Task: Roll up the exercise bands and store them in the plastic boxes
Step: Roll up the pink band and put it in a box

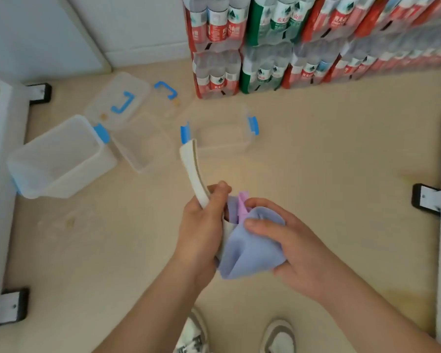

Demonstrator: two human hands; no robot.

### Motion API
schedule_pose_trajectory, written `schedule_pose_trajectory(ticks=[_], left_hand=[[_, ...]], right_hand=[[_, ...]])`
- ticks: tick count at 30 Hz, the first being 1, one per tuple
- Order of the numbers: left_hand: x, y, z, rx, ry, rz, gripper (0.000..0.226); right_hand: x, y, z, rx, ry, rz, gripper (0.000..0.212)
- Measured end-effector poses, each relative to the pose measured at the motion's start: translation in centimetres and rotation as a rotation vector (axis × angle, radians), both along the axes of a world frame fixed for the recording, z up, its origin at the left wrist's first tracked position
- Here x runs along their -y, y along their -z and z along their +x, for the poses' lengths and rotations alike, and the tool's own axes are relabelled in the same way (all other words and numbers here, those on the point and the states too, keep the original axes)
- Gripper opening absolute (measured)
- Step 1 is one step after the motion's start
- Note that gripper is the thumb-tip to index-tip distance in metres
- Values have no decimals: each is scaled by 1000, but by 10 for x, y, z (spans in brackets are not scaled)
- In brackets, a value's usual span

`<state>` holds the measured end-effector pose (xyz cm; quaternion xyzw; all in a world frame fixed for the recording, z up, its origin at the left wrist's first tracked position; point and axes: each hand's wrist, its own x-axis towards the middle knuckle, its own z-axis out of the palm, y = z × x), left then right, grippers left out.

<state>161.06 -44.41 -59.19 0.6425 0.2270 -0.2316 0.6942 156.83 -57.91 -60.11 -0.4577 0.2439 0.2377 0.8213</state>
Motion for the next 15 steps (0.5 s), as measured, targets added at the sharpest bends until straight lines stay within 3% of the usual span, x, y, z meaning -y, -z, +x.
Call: schedule_pose_trajectory(ticks=[2, 4, 6, 10, 13, 15], left_hand=[[5, 26, 9, 49, 123, 0, 22], [3, 54, 23, 122, 256, -14, 9], [-3, 84, 39, 224, 402, 56, 13], [1, 132, 66, 364, 574, 152, 14], [0, 165, 70, 377, 845, 185, 20], [-1, 183, 65, 346, 954, 145, 22]], right_hand=[[-5, 26, 17, 66, -103, -183, 28], [4, 52, 37, 155, -144, -352, 19], [18, 77, 53, 261, -207, -458, 17], [42, 122, 69, 342, -253, -514, 37], [63, 144, 69, 408, -227, -569, 20], [70, 157, 66, 452, -174, -577, 30]])
